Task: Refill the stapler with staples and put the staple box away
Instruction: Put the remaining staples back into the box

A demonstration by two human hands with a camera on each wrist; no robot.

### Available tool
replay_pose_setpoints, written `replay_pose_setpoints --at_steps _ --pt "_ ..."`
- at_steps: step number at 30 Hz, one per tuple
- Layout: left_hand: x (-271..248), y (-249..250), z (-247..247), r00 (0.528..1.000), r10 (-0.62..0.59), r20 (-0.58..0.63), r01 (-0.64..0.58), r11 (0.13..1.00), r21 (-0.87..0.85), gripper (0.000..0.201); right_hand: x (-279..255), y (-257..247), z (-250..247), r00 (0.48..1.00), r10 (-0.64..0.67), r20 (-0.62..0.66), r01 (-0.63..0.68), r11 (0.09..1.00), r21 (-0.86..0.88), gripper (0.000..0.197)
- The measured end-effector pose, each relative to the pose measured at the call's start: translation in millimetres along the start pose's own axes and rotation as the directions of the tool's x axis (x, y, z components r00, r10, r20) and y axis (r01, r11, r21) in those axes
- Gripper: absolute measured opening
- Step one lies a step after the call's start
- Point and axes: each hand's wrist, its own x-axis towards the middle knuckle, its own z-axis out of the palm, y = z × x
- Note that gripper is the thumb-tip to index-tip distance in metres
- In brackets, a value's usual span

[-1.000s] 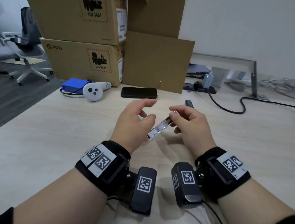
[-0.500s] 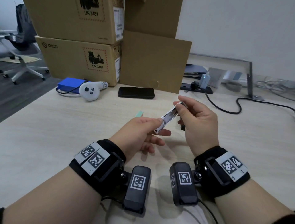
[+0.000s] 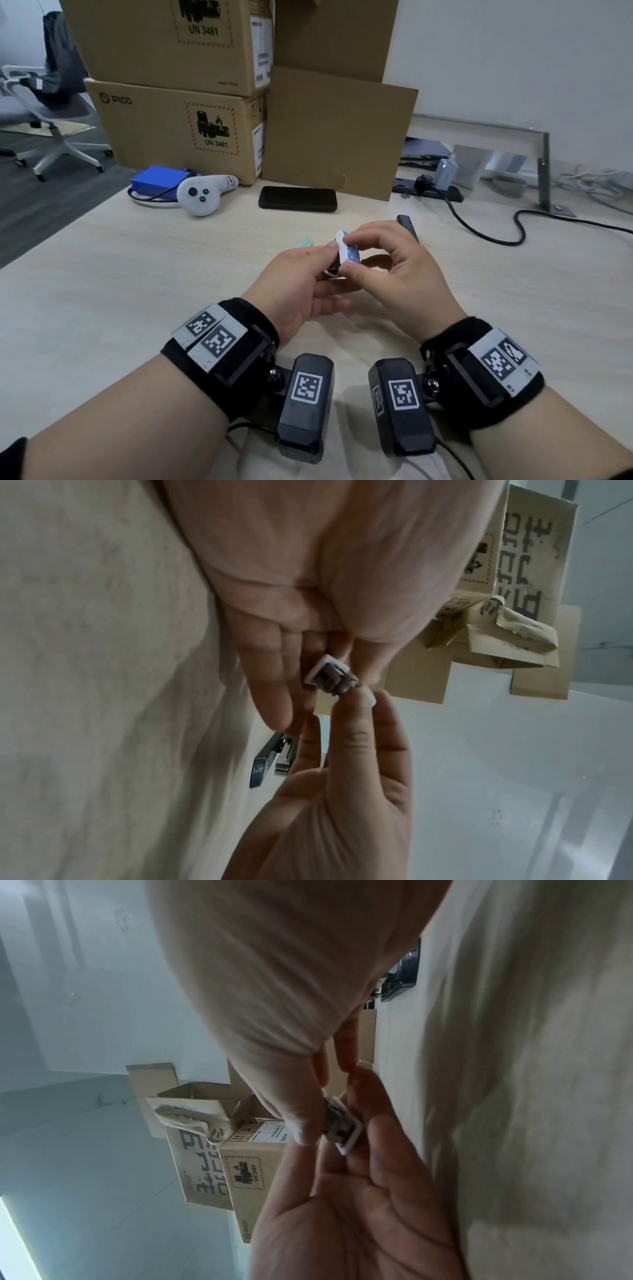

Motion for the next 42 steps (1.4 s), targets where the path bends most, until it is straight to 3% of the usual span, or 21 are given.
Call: replay_pose_setpoints --at_steps 6,11,16,26,29,31,33,36,39,42 --pt "0 -4 0 0.991 -0.007 0.132 -0.004 0.996 0.084 0.026 -1 1 0 0.999 0.043 0.026 -0.04 0.995 -0.088 0.03" --pt "0 -4 1 0.996 0.005 0.092 -0.013 0.996 0.092 0.014 0 3 1 0.999 0.003 0.039 0.0 0.997 -0.072 0.028" --pt "0 -3 1 0.997 0.014 0.082 -0.017 0.999 0.038 0.023 0 2 1 0.999 0.015 0.046 -0.014 1.0 -0.018 0.03" --pt "3 -6 0 0.997 0.023 0.076 -0.026 0.999 0.038 0.021 -3 3 3 0.995 0.066 0.078 -0.062 0.996 -0.057 0.038" --pt "1 -4 2 0.992 -0.014 0.122 0.006 0.998 0.06 0.037 -3 0 3 0.987 0.134 0.084 -0.132 0.991 -0.029 0.036" --pt "-1 -1 3 0.996 -0.063 0.068 0.057 0.995 0.083 0.047 -4 0 1 0.989 0.139 0.05 -0.135 0.987 -0.084 0.033" --pt "-2 2 3 0.998 -0.03 -0.049 0.04 0.977 0.211 0.042 -2 2 -4 0.988 0.153 -0.005 -0.152 0.98 -0.129 0.032" --pt "-1 6 -3 0.955 0.195 -0.222 -0.088 0.905 0.416 0.028 0 6 -13 0.974 0.226 -0.024 -0.226 0.946 -0.234 0.032" --pt "1 14 -11 0.849 0.391 -0.355 -0.207 0.865 0.458 0.019 1 7 -16 0.948 0.317 0.035 -0.285 0.892 -0.351 0.032" --pt "3 18 -18 0.782 0.486 -0.389 -0.219 0.8 0.559 0.01 1 6 -16 0.936 0.342 0.078 -0.279 0.86 -0.427 0.031"
